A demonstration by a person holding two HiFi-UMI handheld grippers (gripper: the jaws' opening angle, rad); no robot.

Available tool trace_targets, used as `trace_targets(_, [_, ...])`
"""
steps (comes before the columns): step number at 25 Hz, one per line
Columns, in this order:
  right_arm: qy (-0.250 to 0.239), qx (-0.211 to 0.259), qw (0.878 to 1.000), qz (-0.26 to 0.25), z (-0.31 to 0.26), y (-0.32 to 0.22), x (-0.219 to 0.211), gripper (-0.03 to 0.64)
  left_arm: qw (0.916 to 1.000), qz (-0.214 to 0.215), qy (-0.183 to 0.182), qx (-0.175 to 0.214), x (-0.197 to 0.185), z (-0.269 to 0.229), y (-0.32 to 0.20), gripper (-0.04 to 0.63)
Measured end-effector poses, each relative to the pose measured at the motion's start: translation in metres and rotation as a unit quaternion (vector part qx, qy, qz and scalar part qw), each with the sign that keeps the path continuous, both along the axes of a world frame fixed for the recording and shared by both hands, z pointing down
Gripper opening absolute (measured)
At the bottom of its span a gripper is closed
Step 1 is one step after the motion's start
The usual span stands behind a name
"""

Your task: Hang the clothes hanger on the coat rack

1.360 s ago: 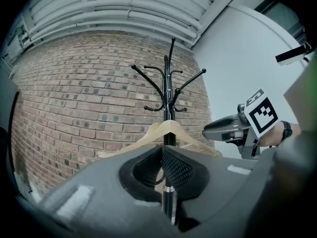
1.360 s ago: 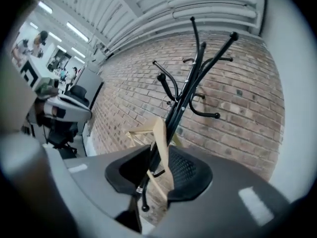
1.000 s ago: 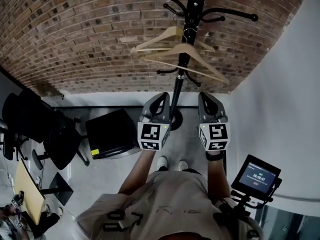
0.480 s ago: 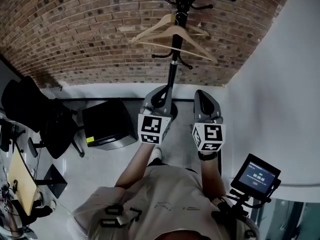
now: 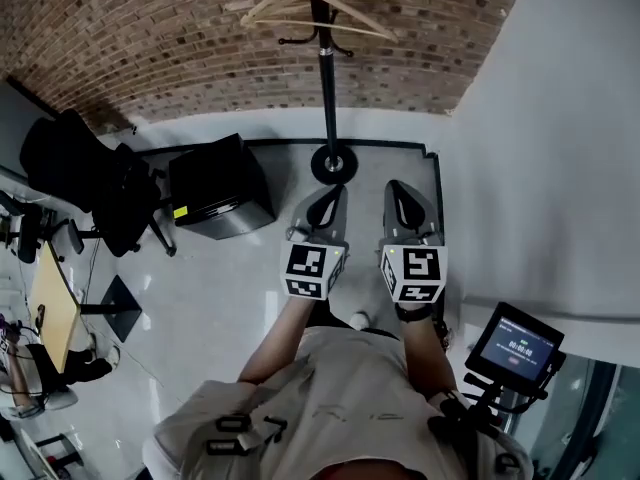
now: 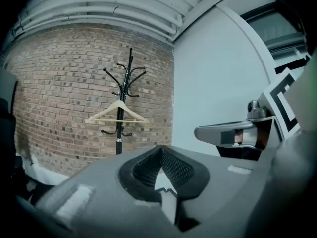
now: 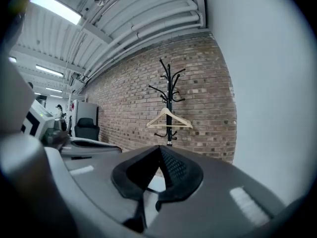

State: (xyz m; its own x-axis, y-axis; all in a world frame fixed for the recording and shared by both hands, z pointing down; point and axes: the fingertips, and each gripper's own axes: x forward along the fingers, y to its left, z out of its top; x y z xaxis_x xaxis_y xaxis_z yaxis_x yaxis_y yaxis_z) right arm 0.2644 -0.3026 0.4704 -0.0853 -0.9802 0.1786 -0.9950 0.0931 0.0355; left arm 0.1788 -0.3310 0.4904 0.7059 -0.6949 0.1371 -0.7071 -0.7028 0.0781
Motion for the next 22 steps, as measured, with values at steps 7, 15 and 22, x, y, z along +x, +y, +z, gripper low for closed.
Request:
trace_targets(7, [-0.007,0.016,0.999,-0.041,-0.018,0.062,-0.03,0.005,0.9993,-0.014,-0.011,0.032,-0.013,-0.025,0.069,0.002])
trace_targets(15, [0.002,0.063,0.997,-0.052,-0.058,0.057,-0.064,0.005,0.9976,-0.019,0.004,0.066,-0.041,-0.065,0.06,0.002])
trace_targets(22, [0.0,0.053,0.997,-0.052,-0.054,0.043,-0.091,0.005,0.9973,-0.012,0.009,0.073,-0.067,-0.071,0.051,0.002])
